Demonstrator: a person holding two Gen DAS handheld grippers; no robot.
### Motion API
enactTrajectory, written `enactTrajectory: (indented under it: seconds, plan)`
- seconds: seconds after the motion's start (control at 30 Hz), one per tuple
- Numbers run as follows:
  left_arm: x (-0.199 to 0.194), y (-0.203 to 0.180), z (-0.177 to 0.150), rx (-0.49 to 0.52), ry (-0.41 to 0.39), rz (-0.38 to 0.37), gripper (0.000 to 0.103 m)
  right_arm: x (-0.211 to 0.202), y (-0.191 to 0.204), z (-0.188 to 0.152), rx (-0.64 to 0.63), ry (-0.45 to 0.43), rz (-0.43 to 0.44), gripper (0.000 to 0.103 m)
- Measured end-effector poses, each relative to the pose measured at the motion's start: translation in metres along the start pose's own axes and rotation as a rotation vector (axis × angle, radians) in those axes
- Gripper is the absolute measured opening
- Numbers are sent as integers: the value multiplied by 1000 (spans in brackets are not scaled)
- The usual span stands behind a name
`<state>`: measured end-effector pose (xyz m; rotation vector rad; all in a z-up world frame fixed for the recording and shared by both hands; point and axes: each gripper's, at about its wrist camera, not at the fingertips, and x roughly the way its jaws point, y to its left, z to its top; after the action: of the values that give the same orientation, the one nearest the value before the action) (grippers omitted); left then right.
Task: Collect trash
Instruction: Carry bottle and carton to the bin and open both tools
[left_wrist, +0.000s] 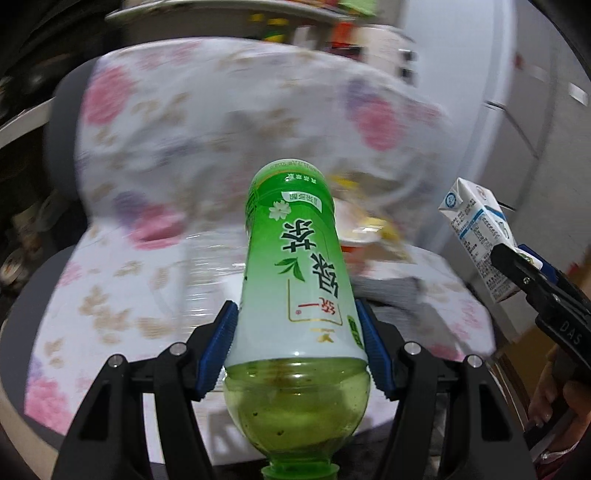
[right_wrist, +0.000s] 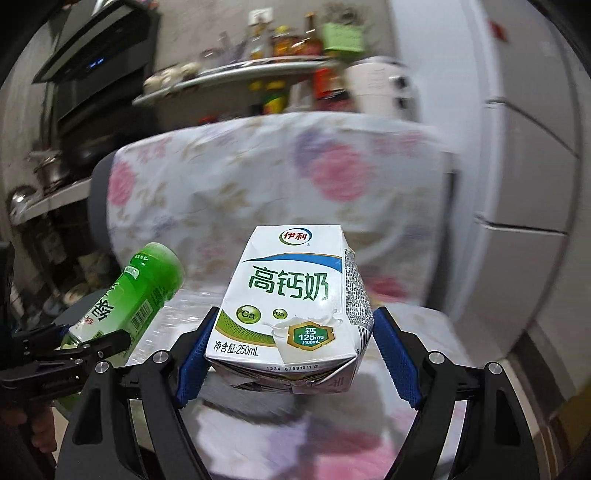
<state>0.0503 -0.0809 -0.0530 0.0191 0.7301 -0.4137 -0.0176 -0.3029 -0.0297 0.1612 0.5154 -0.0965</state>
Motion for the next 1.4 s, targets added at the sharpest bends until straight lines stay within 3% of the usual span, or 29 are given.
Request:
enactTrajectory:
  seconds: [0.13,0.33,0.5,0.8,1.07,1.4]
  plan:
    - [7,-64,-14,96,-5,-132,63,-36,-49,-22,39,5,-108,81]
    - [25,-155,-48,263,49,-326,63,-91,-119,-67,130,28,-288,81]
    - [39,-217,-76,355,87,-439,63,-127,-168,-108,218,54,-419,81]
    - [66,-306,-123,455,195,-611,63,-148,-230,-168,360,127,-529,81]
    - [88,-346,-150,540,277,-626,63,-133,-256,-204,413,189,-531,81]
    - [109,-368,-153,530,275,-622,67,-105,-287,-224,443,239,-525,86]
